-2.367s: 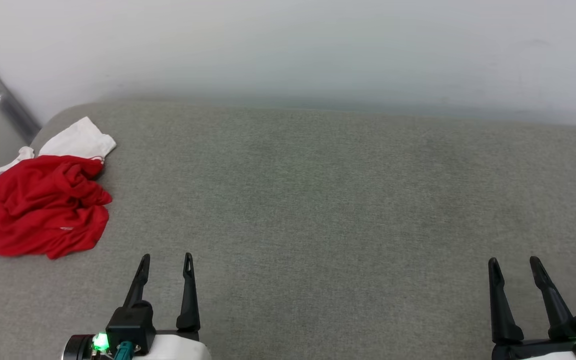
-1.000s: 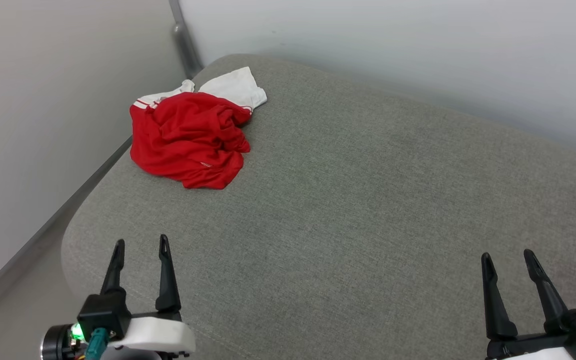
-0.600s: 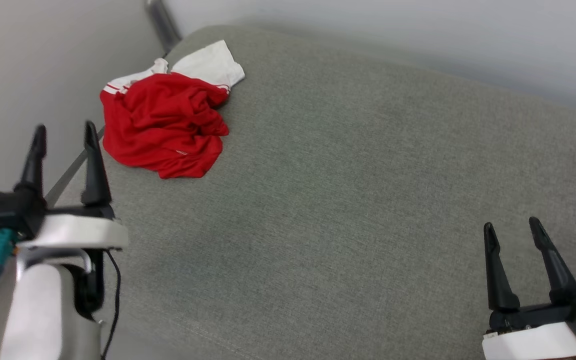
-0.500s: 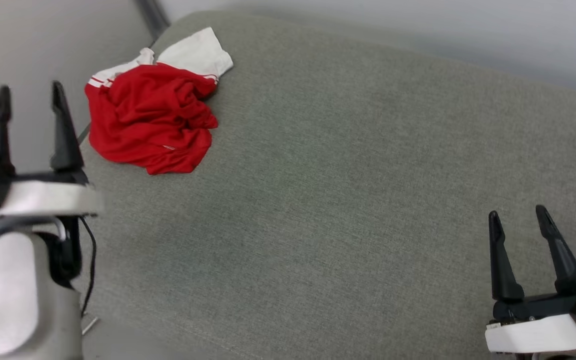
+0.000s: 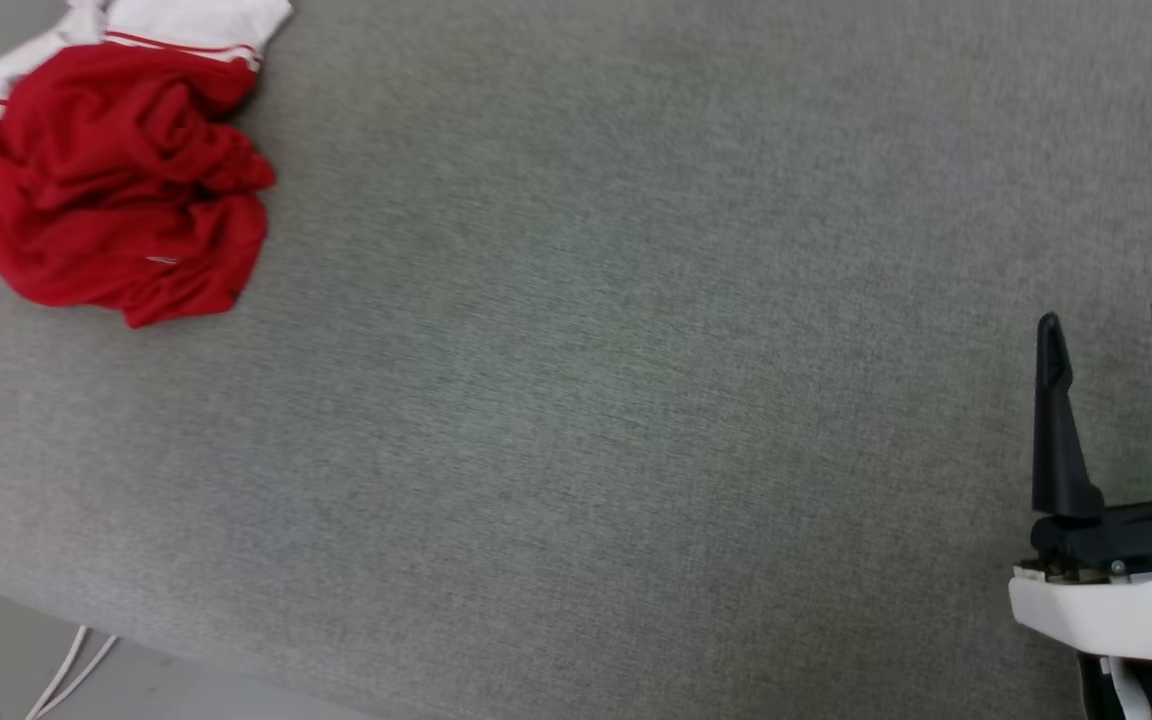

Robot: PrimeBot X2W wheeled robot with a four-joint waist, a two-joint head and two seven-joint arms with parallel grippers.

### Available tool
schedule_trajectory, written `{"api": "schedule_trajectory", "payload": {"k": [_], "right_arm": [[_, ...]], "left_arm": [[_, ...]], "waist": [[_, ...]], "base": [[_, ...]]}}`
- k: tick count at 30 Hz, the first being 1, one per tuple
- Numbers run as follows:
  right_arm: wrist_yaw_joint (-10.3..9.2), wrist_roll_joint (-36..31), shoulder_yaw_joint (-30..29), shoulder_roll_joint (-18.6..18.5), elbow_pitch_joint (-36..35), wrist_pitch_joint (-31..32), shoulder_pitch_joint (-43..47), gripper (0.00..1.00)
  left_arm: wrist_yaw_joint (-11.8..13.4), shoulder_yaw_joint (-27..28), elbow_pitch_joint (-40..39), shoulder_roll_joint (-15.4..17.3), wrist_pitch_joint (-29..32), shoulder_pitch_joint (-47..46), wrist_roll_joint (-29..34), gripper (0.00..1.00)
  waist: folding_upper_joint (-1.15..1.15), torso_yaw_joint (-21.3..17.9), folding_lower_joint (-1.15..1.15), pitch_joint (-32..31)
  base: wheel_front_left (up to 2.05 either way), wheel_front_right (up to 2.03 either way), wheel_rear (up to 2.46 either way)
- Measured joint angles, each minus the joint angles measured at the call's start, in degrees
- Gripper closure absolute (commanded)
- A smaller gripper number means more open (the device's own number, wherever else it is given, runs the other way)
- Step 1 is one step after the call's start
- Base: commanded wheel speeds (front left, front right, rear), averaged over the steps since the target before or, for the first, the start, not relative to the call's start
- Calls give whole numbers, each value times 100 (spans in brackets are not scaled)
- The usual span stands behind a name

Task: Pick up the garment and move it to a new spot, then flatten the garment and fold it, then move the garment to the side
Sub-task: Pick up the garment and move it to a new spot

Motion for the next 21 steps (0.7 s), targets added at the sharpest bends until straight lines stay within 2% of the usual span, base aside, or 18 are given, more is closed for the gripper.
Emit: {"api": "schedule_trajectory", "payload": {"k": [3, 5, 6, 8, 14, 19, 20, 21], "right_arm": [[0, -33, -12, 0, -153, -1, -83, 0], [0, -66, -9, 0, -245, -1, -155, 0], [0, -66, -9, 0, -245, -1, -155, 0], [0, -90, 9, 0, -332, -1, -207, 0], [0, -158, 32, 0, -528, 0, -353, 0], [0, -238, 29, 0, -678, -1, -411, 0], [0, -280, 13, 0, -727, -1, -469, 0], [0, -287, 11, 0, -744, -1, -480, 0]], "left_arm": [[-46, -100, 380, 233, 537, -371, -266, 0], [-59, -81, 671, 285, 1011, -639, -686, 0], [-59, -81, 671, 285, 1011, -639, -686, 0], [-73, -241, 867, 436, 1490, -801, -971, 0], [-78, -826, 1138, 816, 2922, -1047, -2292, 0], [-77, -1315, 1426, 1189, 4314, -1009, -3118, 0], [-78, -1555, 1478, 1301, 4972, -929, -3538, 0], [-78, -1644, 1467, 1337, 5135, -893, -3645, 0]], "waist": [[0, -96, 0, 248], [0, -149, 0, 401], [0, -149, 0, 401], [0, -201, 0, 539], [0, -352, 0, 901], [0, -465, 0, 1196], [0, -520, 0, 1358], [0, -535, 0, 1405]], "base": [[0, 0, 0], [0, 0, 0], [0, 0, 0], [0, 0, 0], [0, 0, 0], [0, 0, 0], [0, 0, 0], [0, 0, 0]]}}
